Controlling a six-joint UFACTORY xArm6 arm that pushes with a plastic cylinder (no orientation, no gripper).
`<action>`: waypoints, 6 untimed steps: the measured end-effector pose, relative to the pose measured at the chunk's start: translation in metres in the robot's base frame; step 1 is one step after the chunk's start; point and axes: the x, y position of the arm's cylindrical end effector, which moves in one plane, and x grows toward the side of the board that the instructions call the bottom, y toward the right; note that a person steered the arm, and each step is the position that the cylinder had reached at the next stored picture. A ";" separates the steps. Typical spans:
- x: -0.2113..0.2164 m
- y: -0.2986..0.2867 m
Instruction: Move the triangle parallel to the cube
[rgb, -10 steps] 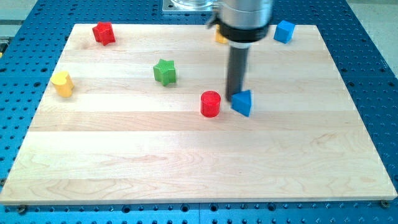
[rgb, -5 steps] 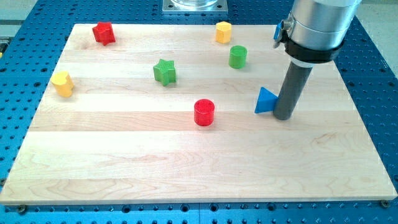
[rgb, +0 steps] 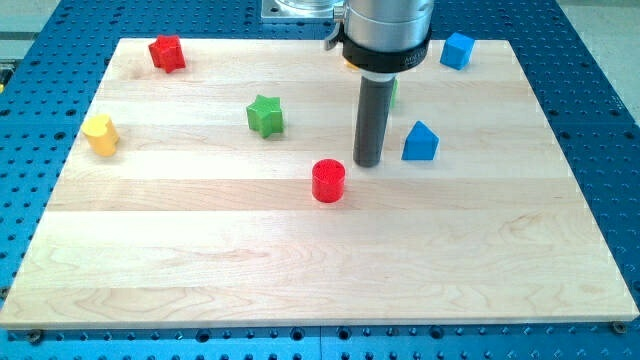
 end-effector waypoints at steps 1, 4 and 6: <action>0.003 0.045; -0.014 0.084; -0.024 0.121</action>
